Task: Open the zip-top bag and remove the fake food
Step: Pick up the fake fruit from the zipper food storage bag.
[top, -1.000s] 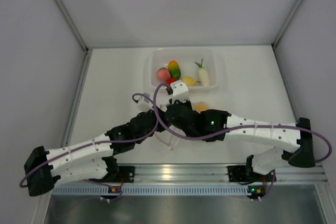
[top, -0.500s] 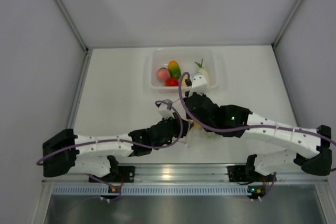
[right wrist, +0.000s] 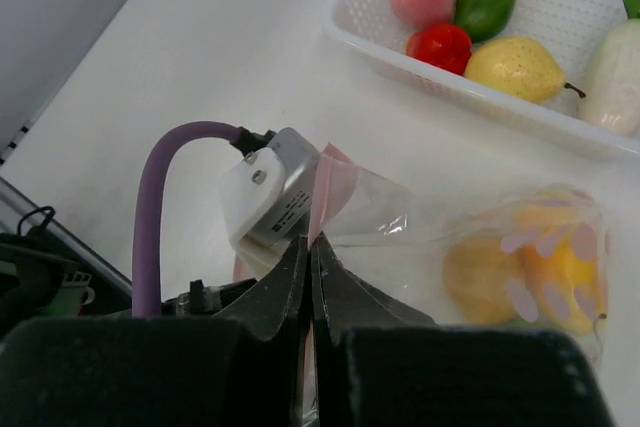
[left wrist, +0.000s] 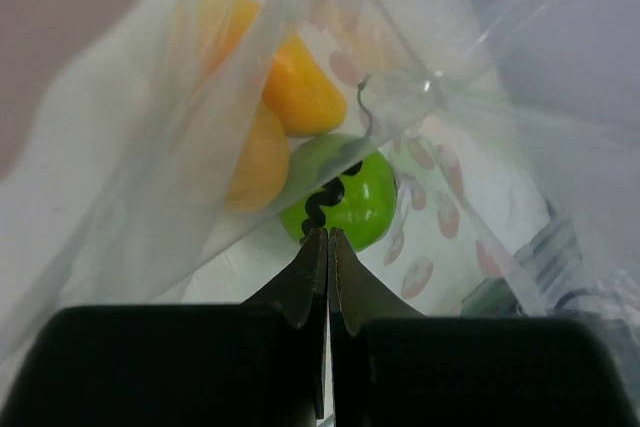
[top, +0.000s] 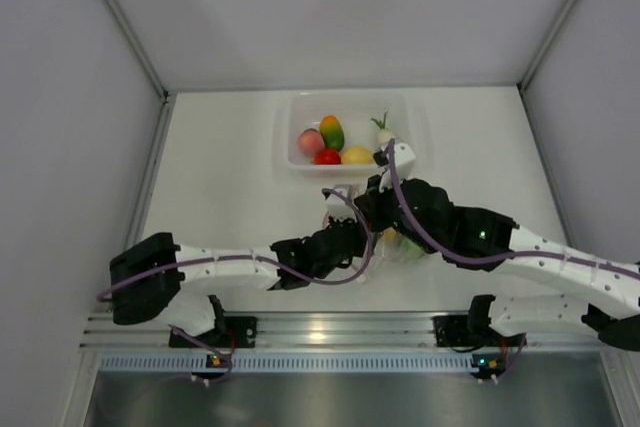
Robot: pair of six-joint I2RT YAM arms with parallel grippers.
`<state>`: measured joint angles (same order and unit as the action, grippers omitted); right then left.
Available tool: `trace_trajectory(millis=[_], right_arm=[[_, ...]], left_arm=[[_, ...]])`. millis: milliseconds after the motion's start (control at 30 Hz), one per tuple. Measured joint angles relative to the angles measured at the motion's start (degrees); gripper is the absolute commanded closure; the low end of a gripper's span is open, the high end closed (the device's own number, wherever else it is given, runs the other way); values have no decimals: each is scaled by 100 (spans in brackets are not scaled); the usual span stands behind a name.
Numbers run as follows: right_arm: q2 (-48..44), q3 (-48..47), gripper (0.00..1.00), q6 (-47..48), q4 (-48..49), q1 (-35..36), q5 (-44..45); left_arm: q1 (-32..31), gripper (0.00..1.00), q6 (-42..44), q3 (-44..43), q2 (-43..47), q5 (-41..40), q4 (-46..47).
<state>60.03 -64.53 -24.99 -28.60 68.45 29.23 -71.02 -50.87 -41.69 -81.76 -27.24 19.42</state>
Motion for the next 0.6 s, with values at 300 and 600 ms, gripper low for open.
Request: trace_trajectory(millis=[300, 600], right_arm=[[-675, 232, 100, -214, 581, -9, -699], [-820, 809, 100, -872, 1143, -4, -909]], left_arm=[[7, 100, 358, -1080, 503, -431, -2022], [20, 100, 754, -1646, 1325, -343, -4199]])
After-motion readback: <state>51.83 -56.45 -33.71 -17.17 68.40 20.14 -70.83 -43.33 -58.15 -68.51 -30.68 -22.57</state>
